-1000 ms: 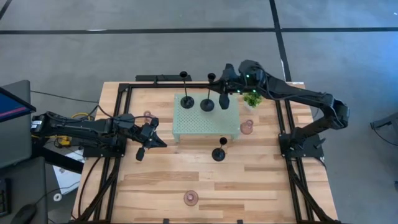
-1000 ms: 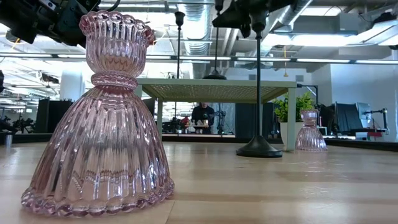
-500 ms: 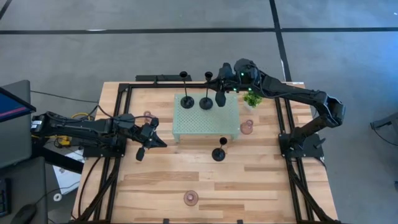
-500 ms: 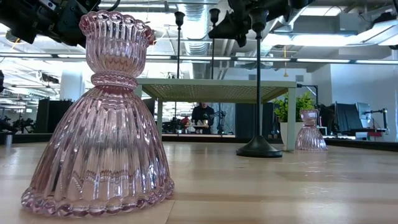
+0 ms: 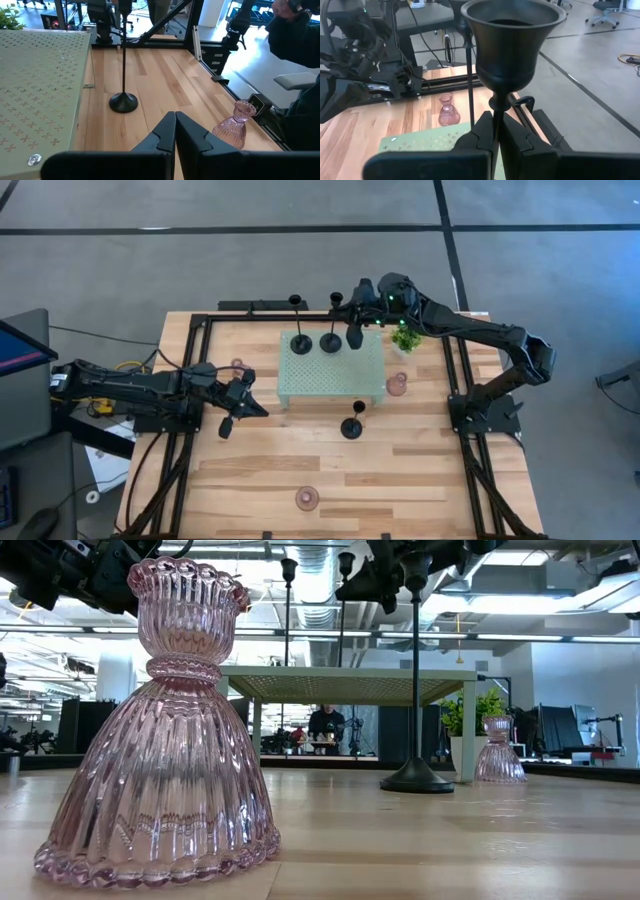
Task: Pick & Place candle stick holders
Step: Put the right black candle holder on the shelf
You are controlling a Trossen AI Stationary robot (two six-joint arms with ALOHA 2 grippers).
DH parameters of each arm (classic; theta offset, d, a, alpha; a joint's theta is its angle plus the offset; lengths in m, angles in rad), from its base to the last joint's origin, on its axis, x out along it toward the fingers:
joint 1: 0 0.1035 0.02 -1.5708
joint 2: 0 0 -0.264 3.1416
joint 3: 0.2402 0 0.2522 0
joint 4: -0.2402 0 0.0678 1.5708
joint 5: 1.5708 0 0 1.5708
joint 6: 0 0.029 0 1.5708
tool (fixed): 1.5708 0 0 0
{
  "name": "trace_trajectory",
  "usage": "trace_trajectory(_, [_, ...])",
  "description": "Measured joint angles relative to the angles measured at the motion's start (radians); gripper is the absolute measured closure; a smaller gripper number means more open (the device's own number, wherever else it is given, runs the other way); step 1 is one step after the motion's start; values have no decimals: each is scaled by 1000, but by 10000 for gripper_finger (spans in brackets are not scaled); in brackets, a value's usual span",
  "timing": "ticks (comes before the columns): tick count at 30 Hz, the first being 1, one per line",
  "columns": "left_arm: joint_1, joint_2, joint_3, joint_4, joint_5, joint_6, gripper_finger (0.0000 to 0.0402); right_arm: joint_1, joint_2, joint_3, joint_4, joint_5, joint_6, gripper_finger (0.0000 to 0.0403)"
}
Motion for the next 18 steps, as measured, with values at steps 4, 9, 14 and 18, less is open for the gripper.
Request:
trace_trajectory(4, [0,0,0,0,0,0,392,0,0,0,-4,2,0,403])
trace_trajectory(9, [0,0,0,0,0,0,392,0,0,0,-26,3,6,403])
trace_trajectory(14, [0,0,0,0,0,0,392,0,0,0,-31,3,10,403])
trace_trajectory(18, [0,0,0,0,0,0,392,0,0,0,-31,3,10,403])
